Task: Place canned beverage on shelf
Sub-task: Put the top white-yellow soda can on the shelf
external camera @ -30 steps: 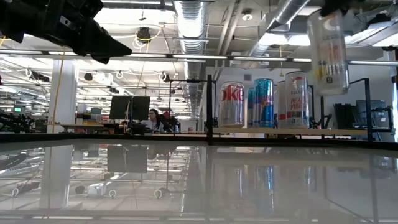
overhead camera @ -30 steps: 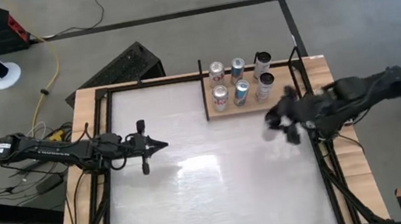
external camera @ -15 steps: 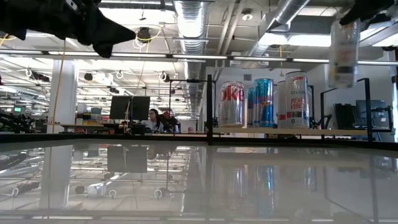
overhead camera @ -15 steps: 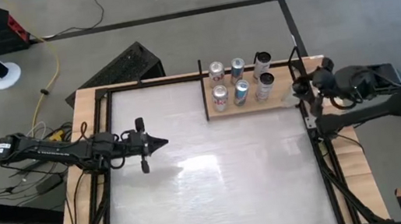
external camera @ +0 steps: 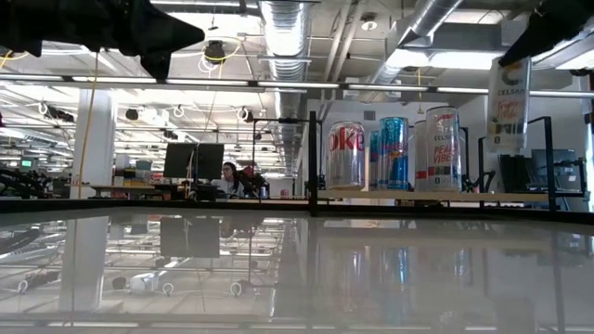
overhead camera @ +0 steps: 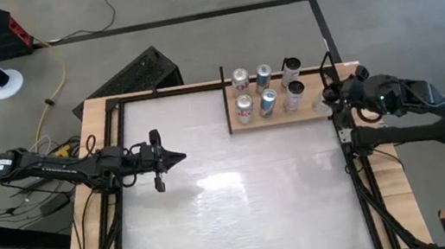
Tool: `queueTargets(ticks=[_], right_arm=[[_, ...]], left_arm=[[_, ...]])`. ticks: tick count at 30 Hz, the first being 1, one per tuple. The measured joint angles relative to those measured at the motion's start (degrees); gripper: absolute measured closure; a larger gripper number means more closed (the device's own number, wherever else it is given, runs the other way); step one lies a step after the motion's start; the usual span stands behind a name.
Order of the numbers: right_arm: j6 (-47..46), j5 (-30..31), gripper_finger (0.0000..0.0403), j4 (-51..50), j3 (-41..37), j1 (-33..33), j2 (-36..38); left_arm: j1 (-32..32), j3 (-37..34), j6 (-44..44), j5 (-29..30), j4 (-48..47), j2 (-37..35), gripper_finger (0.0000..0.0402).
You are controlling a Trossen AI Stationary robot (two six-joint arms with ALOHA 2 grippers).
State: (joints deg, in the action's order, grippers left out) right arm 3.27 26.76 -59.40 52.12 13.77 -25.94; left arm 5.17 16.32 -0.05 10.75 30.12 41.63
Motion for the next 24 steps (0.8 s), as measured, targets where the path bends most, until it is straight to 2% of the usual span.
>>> queueTargets(ticks=[5,13,24], right_arm=[[-1.4,-2.3,0.0112,0.1,-2.7,4.8,0.1],[1.6,-10.0,0.0112,5.5,-5.6,14.1,0.1],[12.4,-25.3,0.0112,11.0,-7.2,35.6,-7.6]], left_arm=[[0.0,0.0,0.0,-0.7,-0.5,0.0,0.0401],[0.0,0.0,0.5,-3.3,-2.4,0.0,0.0401],[0.0,0.0,2.4,-4.4,-3.4,0.0,0.0401]])
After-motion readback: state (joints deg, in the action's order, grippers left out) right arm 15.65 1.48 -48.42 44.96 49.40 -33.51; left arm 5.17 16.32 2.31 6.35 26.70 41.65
